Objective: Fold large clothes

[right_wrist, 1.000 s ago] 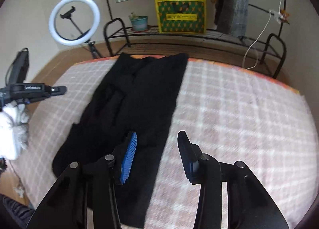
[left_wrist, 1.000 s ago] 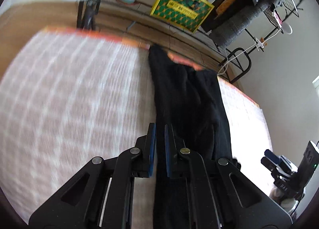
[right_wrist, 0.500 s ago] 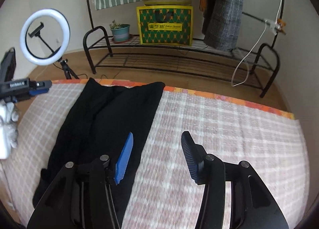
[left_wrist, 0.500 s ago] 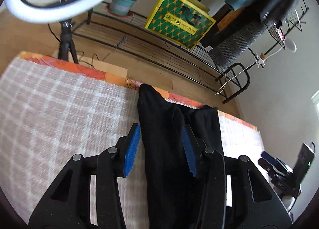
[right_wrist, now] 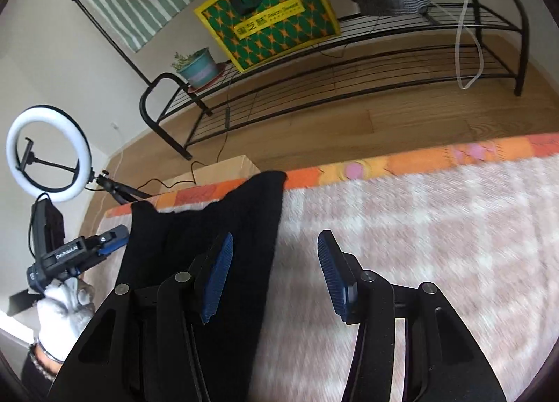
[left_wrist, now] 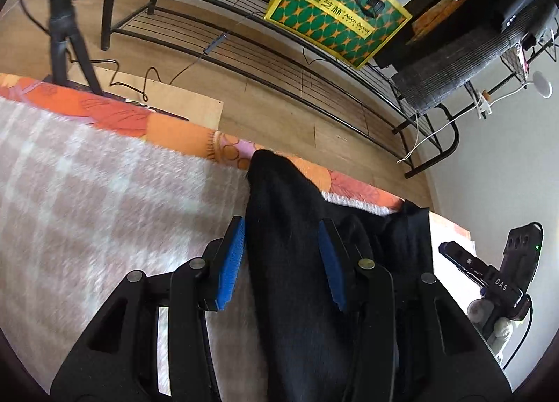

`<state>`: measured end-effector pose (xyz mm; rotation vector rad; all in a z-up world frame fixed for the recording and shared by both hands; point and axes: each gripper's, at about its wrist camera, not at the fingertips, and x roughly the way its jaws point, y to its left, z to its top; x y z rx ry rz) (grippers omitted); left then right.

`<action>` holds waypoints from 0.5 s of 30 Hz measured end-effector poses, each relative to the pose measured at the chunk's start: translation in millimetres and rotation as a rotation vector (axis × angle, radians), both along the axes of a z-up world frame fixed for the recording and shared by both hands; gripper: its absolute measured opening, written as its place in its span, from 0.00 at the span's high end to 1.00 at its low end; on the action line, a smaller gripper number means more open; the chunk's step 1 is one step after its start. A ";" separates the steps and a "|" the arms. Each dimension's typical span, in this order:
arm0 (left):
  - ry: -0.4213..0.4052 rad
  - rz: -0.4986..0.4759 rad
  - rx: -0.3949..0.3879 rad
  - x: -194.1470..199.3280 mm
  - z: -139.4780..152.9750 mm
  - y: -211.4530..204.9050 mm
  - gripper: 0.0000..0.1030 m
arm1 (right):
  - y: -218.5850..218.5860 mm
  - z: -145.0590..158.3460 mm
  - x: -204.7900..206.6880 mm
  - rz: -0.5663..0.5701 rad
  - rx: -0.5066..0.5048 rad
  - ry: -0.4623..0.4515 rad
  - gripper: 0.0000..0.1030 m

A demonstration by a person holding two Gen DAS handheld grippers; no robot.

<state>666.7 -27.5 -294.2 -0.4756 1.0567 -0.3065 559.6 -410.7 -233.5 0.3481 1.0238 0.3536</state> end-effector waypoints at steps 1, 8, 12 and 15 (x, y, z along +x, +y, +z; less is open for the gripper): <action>0.004 -0.005 0.001 3.6 -2.4 -2.8 0.58 | 5.4 -3.0 6.0 0.008 -0.007 0.000 0.52; -0.056 -0.049 0.095 11.6 -3.6 -27.2 0.82 | 36.7 -11.5 26.1 0.055 -0.058 -0.026 0.50; -0.048 -0.033 0.033 7.1 -2.6 -25.5 0.96 | 48.5 -4.9 22.6 0.112 -0.083 -0.047 0.94; -0.073 -0.031 -0.023 -3.1 12.8 -20.8 0.96 | 46.8 15.6 10.0 0.135 -0.053 -0.099 0.95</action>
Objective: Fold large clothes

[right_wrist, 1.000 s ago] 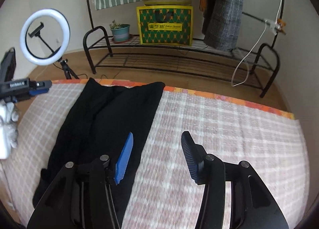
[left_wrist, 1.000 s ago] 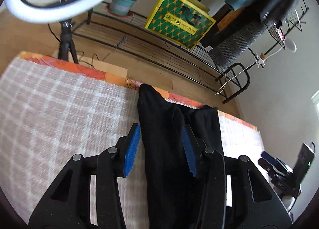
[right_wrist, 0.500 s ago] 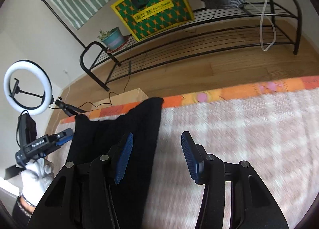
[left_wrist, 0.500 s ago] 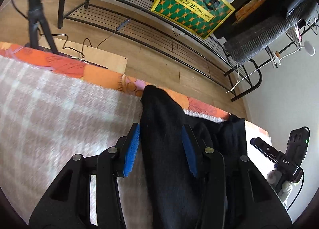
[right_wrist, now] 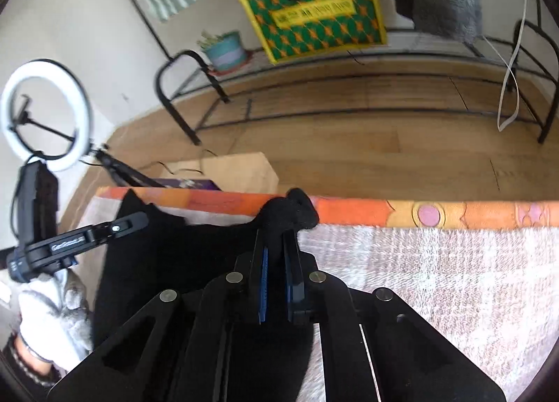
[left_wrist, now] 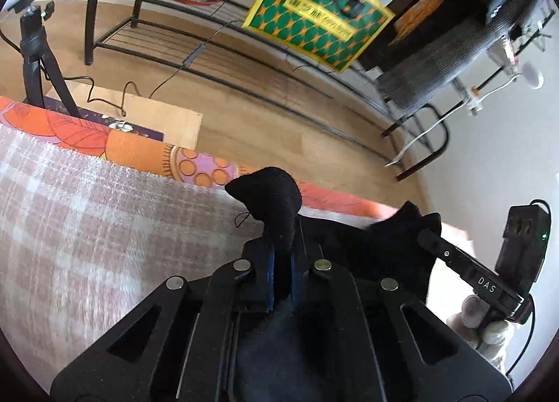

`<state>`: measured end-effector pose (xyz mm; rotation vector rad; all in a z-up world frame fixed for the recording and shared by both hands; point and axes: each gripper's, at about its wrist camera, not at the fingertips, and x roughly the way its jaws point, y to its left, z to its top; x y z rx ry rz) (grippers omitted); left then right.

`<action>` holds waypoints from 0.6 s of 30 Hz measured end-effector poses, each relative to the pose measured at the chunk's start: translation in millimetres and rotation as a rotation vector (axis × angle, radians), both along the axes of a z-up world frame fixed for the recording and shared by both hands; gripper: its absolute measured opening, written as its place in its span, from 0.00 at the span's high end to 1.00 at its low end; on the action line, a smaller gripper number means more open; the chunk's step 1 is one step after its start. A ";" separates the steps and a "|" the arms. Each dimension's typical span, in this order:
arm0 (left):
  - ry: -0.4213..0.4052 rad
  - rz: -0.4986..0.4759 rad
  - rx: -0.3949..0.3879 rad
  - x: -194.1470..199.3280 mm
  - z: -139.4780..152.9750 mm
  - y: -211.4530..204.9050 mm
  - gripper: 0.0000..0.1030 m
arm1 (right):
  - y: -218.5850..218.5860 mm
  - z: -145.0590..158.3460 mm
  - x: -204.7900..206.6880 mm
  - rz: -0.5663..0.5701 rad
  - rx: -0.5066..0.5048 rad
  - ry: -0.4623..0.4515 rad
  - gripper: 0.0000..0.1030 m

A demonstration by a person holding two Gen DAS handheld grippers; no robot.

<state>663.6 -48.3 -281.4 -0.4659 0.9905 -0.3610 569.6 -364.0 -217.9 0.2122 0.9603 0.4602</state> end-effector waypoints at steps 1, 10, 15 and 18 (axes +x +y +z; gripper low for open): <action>-0.014 -0.011 -0.004 -5.8 7.9 -0.6 0.96 | -1.4 7.4 -4.4 0.004 0.009 -0.012 0.95; -0.100 -0.080 -0.031 -83.1 80.9 -2.3 0.96 | -14.0 88.4 -81.4 0.072 0.022 -0.095 0.96; -0.144 -0.119 -0.025 -143.2 116.3 -1.6 0.97 | -14.5 123.8 -143.0 0.109 -0.021 -0.126 0.96; -0.147 -0.144 -0.018 -184.7 129.3 -0.3 0.97 | -13.0 135.2 -185.5 0.139 -0.055 -0.126 0.96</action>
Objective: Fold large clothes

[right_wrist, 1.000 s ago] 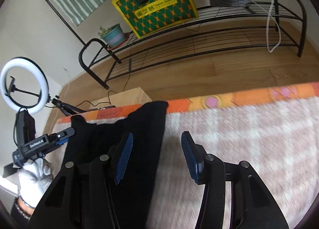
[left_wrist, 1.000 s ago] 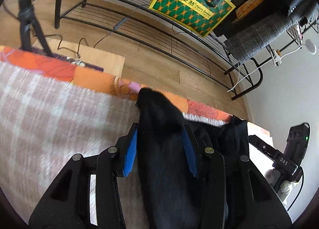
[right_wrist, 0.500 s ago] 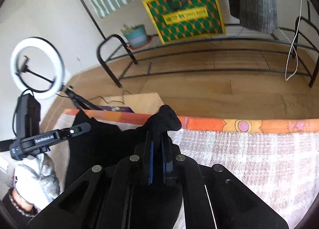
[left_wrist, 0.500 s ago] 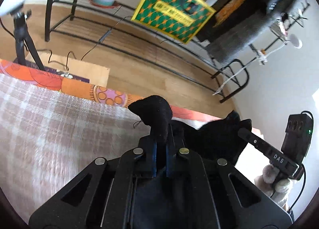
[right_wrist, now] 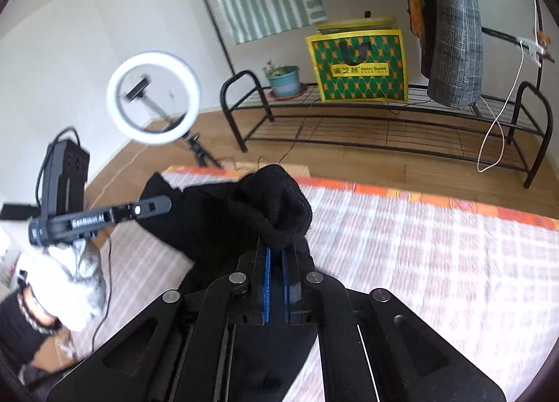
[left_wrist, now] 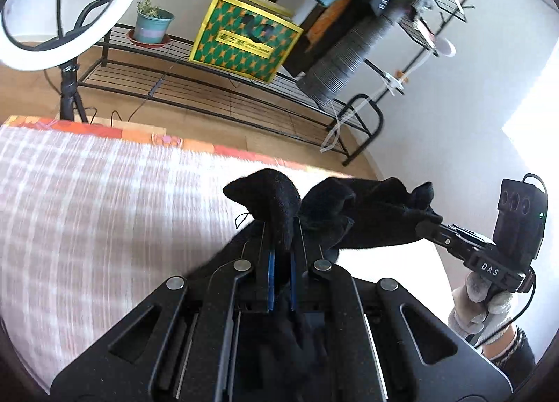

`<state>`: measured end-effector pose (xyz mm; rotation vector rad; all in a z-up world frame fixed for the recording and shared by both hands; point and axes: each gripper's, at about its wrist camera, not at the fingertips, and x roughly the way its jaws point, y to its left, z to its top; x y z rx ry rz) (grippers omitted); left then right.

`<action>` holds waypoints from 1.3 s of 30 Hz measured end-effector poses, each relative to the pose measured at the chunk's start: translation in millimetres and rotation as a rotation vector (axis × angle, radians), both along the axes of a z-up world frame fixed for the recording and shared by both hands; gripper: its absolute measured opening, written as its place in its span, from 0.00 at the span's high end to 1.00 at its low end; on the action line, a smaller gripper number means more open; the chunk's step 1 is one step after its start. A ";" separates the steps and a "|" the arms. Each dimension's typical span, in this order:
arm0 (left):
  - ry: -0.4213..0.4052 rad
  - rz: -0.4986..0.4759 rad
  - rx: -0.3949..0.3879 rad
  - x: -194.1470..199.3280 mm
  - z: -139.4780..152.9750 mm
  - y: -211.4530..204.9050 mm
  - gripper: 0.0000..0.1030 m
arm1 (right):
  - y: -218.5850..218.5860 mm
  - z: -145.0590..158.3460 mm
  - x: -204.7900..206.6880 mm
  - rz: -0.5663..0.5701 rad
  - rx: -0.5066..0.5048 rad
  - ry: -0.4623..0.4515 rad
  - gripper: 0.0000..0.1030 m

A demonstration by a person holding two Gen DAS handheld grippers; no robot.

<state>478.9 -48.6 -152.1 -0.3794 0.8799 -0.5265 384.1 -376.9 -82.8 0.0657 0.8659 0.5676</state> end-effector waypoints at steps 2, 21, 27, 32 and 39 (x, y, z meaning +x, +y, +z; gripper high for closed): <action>-0.010 -0.011 0.017 -22.8 5.9 0.4 0.97 | -1.3 6.4 -29.4 0.015 -0.012 -0.001 0.96; 0.062 -0.067 0.236 -189.6 -69.8 2.0 0.96 | 5.0 -61.2 -189.9 0.066 -0.258 0.023 0.94; 0.055 -0.072 0.248 -217.3 -57.6 12.7 0.87 | -13.6 -38.9 -210.5 0.043 -0.226 0.015 0.92; 0.025 -0.058 0.195 -241.9 -29.1 37.1 0.87 | -33.2 9.0 -248.0 0.022 -0.134 -0.084 0.92; 0.025 0.030 0.023 -271.0 20.4 77.4 0.72 | -60.0 86.7 -303.5 -0.002 0.007 -0.236 0.92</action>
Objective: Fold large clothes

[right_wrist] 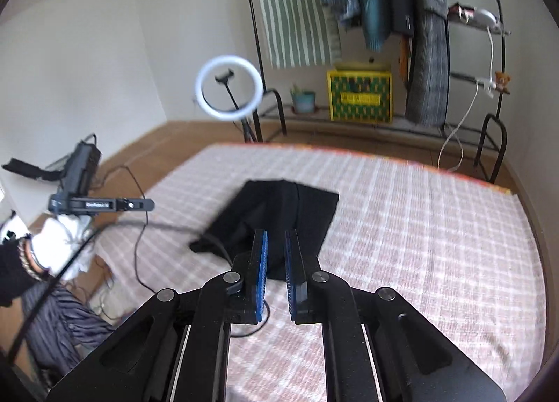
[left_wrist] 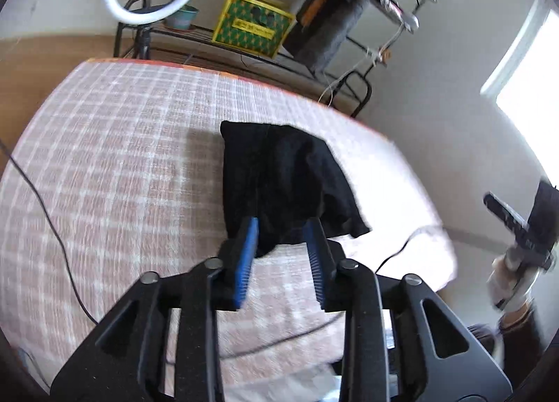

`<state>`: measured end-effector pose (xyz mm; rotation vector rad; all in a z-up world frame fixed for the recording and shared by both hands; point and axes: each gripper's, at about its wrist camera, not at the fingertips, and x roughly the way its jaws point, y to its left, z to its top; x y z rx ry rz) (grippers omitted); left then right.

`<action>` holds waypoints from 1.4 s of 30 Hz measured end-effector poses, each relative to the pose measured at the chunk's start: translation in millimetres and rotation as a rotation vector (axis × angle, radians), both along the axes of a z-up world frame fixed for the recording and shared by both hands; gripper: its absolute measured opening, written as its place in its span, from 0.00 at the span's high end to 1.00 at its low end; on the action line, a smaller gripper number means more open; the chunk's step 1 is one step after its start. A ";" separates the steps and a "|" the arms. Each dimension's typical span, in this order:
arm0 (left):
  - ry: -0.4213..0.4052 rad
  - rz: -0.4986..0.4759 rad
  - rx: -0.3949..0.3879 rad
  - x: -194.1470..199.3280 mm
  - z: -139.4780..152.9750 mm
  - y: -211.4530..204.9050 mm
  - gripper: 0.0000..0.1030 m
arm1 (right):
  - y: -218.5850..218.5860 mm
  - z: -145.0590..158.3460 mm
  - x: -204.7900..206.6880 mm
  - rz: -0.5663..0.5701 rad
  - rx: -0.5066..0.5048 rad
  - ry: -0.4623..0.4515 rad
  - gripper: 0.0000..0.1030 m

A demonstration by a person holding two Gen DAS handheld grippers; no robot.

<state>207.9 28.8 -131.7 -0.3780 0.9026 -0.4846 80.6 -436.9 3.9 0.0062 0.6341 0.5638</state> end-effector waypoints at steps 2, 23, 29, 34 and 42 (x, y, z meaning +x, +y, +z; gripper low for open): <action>0.021 0.004 -0.040 -8.7 17.6 7.2 0.72 | -2.8 20.0 -13.2 0.007 0.025 -0.035 0.91; -0.079 0.030 0.008 -46.2 159.5 20.1 0.58 | -23.7 49.6 1.7 -0.124 0.078 -0.023 0.77; -0.216 0.007 0.063 -95.4 235.7 16.5 0.58 | -44.8 81.4 -18.1 -0.132 0.120 -0.091 0.77; -0.201 0.000 0.059 -116.0 257.5 14.1 0.58 | -47.0 116.3 -40.8 -0.105 0.095 -0.144 0.77; -0.147 0.001 0.066 -110.2 243.2 17.7 0.51 | -51.3 131.1 -50.6 -0.111 0.020 -0.152 0.77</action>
